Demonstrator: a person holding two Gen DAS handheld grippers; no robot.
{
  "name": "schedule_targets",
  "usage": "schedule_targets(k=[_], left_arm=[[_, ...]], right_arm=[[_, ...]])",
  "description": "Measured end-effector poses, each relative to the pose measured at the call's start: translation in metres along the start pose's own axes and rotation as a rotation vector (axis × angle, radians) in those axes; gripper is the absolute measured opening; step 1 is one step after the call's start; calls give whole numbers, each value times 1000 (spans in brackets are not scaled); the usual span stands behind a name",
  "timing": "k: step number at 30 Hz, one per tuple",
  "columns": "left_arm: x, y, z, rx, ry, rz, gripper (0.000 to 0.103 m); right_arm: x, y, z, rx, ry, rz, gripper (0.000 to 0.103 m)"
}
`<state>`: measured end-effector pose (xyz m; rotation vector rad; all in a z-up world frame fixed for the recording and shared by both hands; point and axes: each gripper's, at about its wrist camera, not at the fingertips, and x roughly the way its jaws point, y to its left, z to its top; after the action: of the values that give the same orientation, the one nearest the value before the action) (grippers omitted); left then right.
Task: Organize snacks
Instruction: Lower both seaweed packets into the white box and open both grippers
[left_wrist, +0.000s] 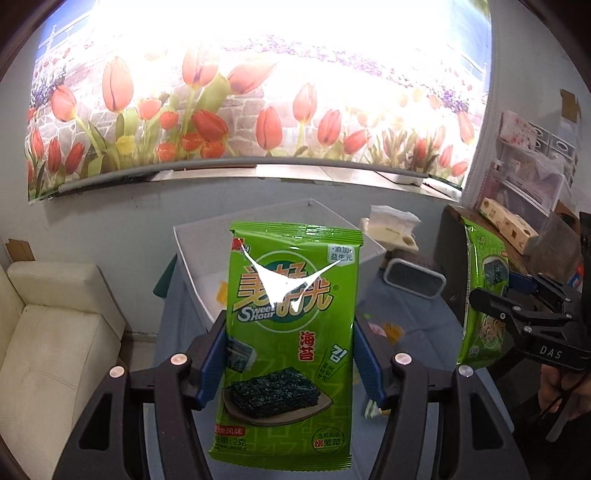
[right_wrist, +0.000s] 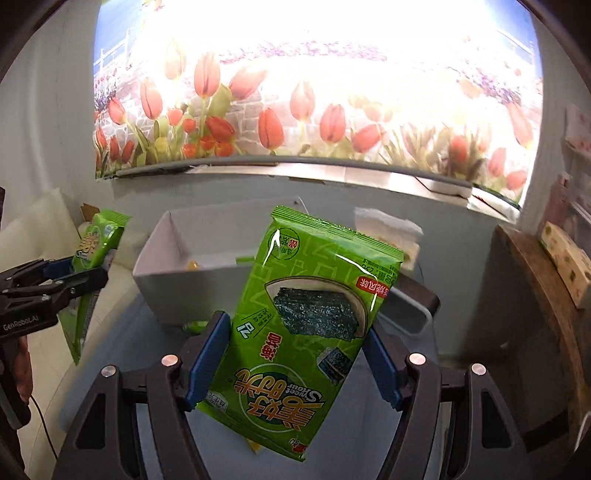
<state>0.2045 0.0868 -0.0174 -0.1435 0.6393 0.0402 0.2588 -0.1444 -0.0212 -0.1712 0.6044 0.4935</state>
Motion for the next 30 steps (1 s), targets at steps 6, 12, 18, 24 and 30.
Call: schedule_targets(k=[6, 12, 18, 24, 30], left_arm=[[38, 25, 46, -36, 19, 19, 66], [94, 52, 80, -58, 59, 78, 67], [144, 66, 98, -75, 103, 59, 67], [164, 61, 97, -42, 125, 39, 79], [165, 58, 90, -49, 131, 64, 103]], right_arm=[[55, 24, 60, -89, -25, 27, 75], [129, 35, 120, -120, 29, 46, 75], [183, 33, 147, -93, 88, 67, 75], [202, 32, 138, -121, 124, 69, 78], [203, 24, 129, -108, 134, 67, 103]])
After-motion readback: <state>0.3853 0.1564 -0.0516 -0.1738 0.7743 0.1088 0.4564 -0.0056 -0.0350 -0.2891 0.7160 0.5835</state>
